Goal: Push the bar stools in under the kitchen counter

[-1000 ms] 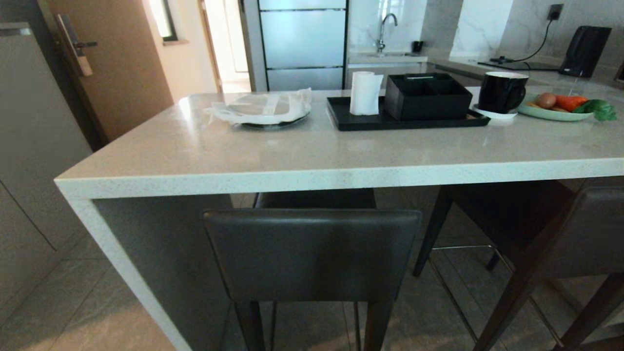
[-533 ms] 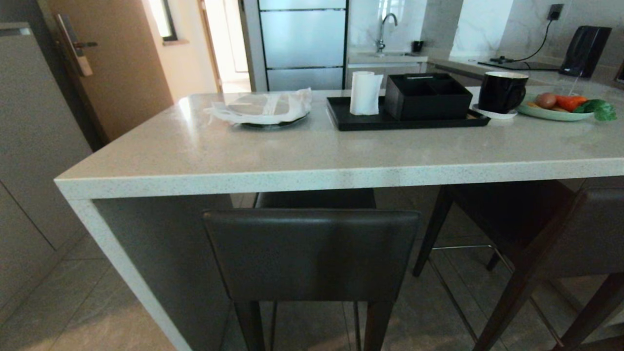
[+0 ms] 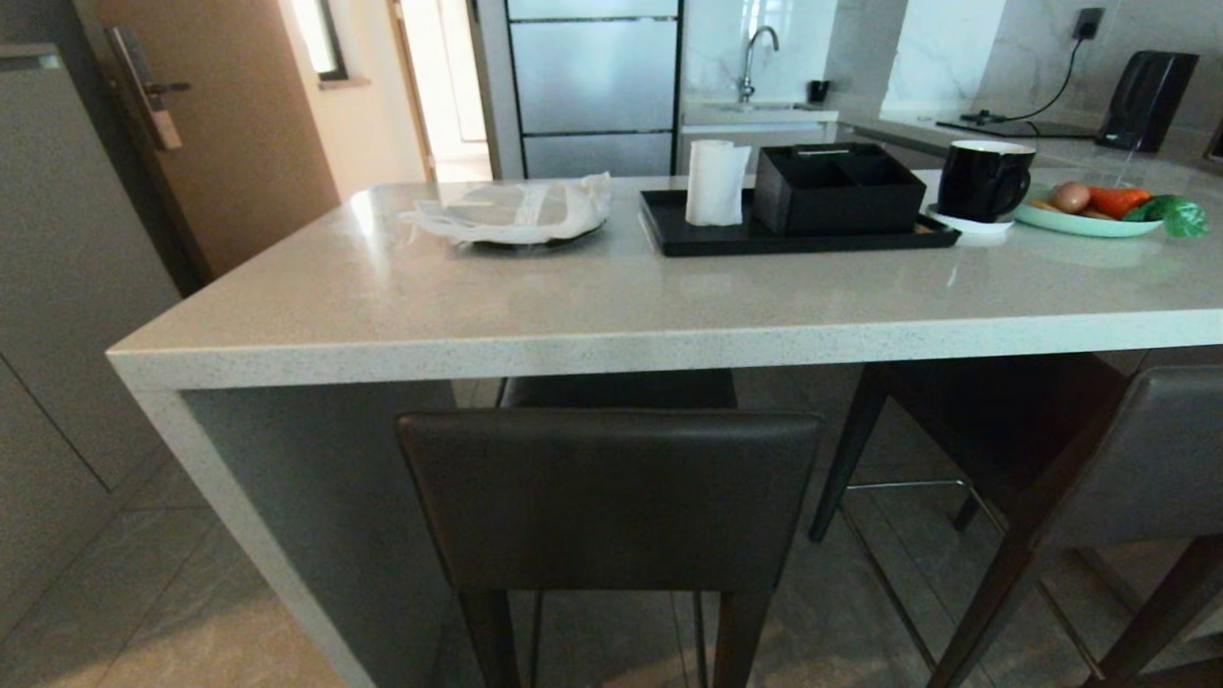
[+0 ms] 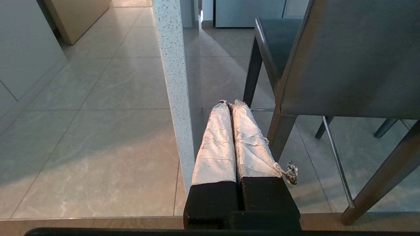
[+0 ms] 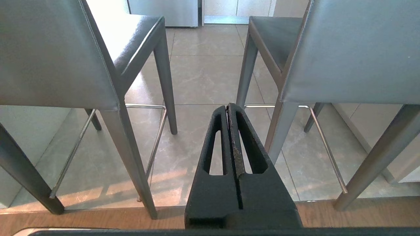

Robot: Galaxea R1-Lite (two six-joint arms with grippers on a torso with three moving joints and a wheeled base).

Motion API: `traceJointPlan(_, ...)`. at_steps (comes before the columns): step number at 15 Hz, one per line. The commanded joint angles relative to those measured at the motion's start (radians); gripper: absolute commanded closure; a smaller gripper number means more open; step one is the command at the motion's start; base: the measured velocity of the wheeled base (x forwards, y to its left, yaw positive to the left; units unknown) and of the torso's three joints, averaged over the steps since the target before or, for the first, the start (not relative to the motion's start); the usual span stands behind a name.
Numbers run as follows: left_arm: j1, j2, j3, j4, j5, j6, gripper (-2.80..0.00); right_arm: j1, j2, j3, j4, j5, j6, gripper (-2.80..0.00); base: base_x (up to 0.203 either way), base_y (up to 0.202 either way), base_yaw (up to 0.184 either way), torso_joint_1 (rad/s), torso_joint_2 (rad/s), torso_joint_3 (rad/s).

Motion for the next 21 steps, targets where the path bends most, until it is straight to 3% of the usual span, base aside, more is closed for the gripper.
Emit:
traceJointPlan(1, 0.000, 0.002, 0.002, 0.000, -0.001, 0.000, 0.00, 0.000, 0.000, 0.001, 0.000, 0.001, -0.001, 0.00, 0.000, 0.000, 0.000, 0.000, 0.00, 0.000)
traceJointPlan(7, -0.002, 0.002, 0.002, 0.000, -0.001, 0.000, 0.00, 0.000, 0.000, 0.001, -0.001, -0.001, -0.001, 0.00, 0.000, -0.014, 0.000, 0.000, 0.00, 0.000)
traceJointPlan(21, -0.002, 0.002, 0.002, 0.000, -0.001, -0.001, 0.00, 0.001, 0.000, 0.003, -0.005, -0.004, 0.004, 0.00, 0.000, -0.192, 0.001, 0.003, 0.00, 0.003)
